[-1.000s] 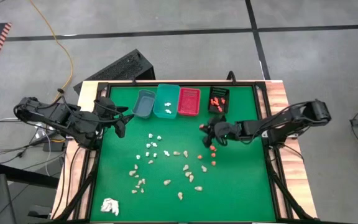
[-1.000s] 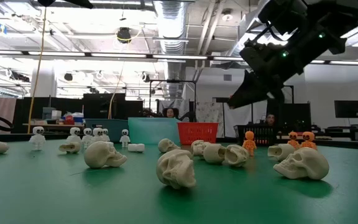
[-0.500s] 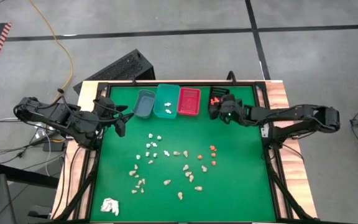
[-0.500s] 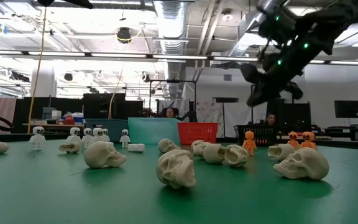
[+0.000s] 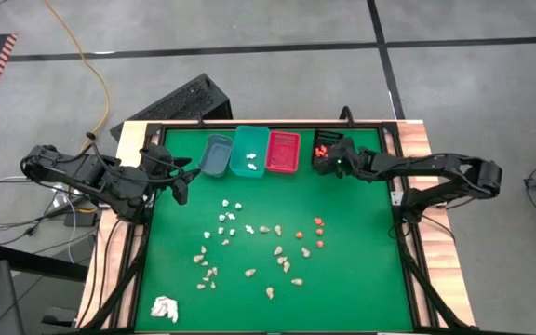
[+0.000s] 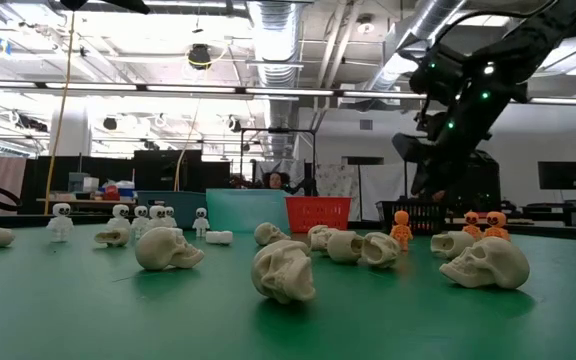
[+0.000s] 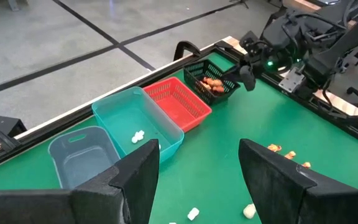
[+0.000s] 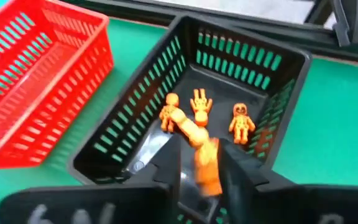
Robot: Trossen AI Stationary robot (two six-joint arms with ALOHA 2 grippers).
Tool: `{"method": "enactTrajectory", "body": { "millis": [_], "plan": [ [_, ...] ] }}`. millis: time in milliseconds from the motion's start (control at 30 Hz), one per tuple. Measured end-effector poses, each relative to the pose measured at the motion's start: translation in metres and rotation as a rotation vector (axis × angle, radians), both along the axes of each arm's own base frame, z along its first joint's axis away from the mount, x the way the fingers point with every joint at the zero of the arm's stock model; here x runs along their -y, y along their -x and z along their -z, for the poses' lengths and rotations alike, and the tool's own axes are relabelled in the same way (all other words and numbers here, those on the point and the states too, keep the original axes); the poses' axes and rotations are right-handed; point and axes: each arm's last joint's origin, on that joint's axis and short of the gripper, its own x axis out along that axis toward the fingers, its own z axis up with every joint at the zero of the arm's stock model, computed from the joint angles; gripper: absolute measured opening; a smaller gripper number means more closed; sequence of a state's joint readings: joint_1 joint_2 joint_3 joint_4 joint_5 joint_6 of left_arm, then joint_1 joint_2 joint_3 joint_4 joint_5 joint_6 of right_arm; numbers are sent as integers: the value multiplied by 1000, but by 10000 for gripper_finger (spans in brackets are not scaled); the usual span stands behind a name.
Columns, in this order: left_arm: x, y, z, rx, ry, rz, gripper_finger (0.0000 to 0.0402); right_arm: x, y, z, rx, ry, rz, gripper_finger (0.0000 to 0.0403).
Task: Sort Halloween decoration
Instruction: Put the orange skeleton toy into the black bin
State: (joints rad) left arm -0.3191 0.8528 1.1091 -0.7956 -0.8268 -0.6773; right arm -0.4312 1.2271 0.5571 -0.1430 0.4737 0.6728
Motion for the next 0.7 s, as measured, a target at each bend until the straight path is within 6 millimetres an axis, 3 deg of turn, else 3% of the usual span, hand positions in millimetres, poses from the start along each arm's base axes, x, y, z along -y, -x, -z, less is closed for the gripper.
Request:
{"method": "enactTrajectory", "body": {
  "millis": [133, 267, 467, 700],
  "plan": [
    [0, 0, 0, 0, 0, 1, 210, 1, -1, -9, 1, 36, -41, 150],
    [0, 0, 0, -1, 5, 8, 210, -8, -6, -28, 15, 86, -233, 178],
    [0, 0, 0, -2, 5, 8, 210, -54, -16, -47, 49, 121, -674, 184],
    [0, 0, 0, -4, 2, 9, 210, -107, -20, -30, -60, 53, -783, 170]
  ]
}}
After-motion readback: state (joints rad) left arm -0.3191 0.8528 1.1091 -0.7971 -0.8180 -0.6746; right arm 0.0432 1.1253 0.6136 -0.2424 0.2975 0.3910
